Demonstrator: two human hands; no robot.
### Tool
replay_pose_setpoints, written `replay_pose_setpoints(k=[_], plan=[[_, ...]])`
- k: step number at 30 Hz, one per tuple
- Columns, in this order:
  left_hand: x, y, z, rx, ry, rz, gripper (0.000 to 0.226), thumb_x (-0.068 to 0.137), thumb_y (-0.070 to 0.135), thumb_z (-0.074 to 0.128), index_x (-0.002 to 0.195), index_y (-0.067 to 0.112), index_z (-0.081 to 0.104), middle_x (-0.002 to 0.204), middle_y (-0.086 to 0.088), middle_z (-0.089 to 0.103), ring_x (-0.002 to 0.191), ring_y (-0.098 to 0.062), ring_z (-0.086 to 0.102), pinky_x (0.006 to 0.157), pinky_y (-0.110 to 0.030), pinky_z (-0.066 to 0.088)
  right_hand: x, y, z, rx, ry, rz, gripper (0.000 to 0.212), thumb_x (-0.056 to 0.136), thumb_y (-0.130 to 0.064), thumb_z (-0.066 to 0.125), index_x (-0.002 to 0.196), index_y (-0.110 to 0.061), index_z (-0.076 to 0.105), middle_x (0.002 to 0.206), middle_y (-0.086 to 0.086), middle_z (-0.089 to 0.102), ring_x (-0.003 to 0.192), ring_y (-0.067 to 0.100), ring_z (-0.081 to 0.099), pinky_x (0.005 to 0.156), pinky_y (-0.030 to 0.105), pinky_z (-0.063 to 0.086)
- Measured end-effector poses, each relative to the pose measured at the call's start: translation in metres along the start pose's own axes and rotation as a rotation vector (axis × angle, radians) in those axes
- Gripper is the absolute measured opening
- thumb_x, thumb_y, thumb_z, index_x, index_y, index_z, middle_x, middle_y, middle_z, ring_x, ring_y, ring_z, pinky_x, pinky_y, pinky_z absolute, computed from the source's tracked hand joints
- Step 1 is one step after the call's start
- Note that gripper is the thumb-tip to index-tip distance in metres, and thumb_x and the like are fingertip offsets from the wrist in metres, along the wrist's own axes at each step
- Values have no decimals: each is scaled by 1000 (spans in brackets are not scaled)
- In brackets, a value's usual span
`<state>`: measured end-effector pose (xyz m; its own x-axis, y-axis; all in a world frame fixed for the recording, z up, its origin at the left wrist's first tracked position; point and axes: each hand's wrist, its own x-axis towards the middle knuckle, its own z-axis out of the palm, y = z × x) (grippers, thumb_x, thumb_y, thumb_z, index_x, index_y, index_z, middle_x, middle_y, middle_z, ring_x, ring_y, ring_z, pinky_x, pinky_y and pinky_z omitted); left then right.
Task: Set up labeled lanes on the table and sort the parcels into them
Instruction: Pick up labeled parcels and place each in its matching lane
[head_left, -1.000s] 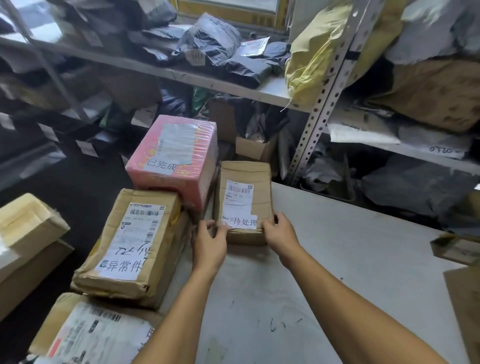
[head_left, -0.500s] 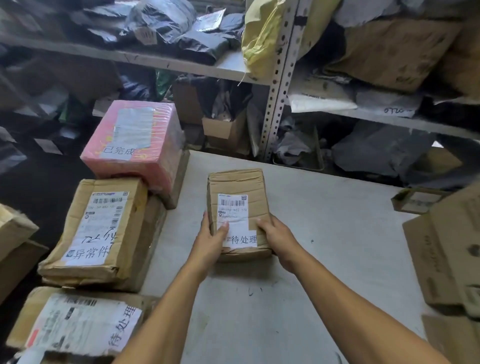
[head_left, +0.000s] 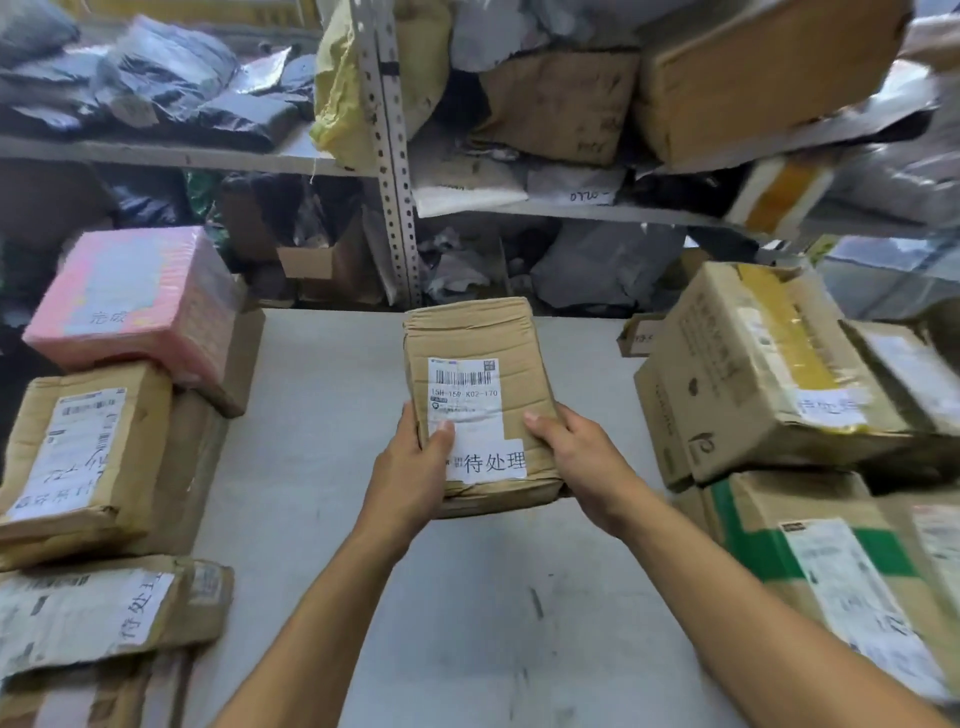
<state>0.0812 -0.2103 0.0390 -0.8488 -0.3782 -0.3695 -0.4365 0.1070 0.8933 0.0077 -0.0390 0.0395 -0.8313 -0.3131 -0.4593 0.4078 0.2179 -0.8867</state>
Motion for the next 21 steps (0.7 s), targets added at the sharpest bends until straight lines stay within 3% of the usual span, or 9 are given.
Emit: replay_pose_setpoints(k=[4, 8, 10, 13, 17, 21], plan=[[-45, 32, 37, 32, 14, 54, 40, 103, 41, 42, 143, 42, 41, 124, 14, 63, 98, -7, 66, 65, -21, 55, -44, -13, -47, 14, -11, -23, 21, 101, -31, 53, 113, -21, 67, 98, -2, 77, 80, 11, 73, 51, 21, 50], [-86, 57, 71, 57, 54, 99, 35, 102, 42, 42, 137, 43, 46, 118, 14, 67, 98, -10, 67, 76, -34, 59, -83, -24, -92, 3, -30, -63, 24, 100, -32, 54, 116, -18, 66, 100, -1, 77, 86, 15, 73, 59, 24, 53], [-103, 67, 88, 66, 72, 118, 33, 102, 41, 43, 134, 43, 49, 115, 15, 68, 96, -10, 67, 73, -31, 56, -99, -27, -113, -1, -40, -77, 27, 101, -32, 54, 118, -16, 65, 104, 1, 77, 94, 20, 73, 67, 28, 55], [-128, 78, 112, 49, 75, 121, 30, 102, 39, 45, 131, 43, 52, 113, 16, 69, 94, -10, 69, 74, -32, 58, -122, -24, -143, 6, -66, -87, 27, 101, -33, 53, 118, -16, 65, 105, 2, 76, 94, 19, 73, 65, 25, 54], [-158, 85, 140, 54, 77, 128, 29, 90, 52, 47, 116, 46, 58, 106, 18, 72, 96, -12, 69, 86, -47, 56, -149, -18, -180, 34, -109, -109, 27, 101, -33, 53, 121, -19, 64, 108, 1, 76, 98, 18, 73, 71, 29, 55], [-184, 86, 160, 79, 56, 117, 23, 93, 50, 47, 112, 50, 59, 100, 22, 73, 92, -9, 71, 85, -46, 57, -174, -8, -209, 48, -171, -109, 25, 101, -35, 52, 120, -23, 62, 106, -1, 76, 96, 18, 73, 68, 33, 55]])
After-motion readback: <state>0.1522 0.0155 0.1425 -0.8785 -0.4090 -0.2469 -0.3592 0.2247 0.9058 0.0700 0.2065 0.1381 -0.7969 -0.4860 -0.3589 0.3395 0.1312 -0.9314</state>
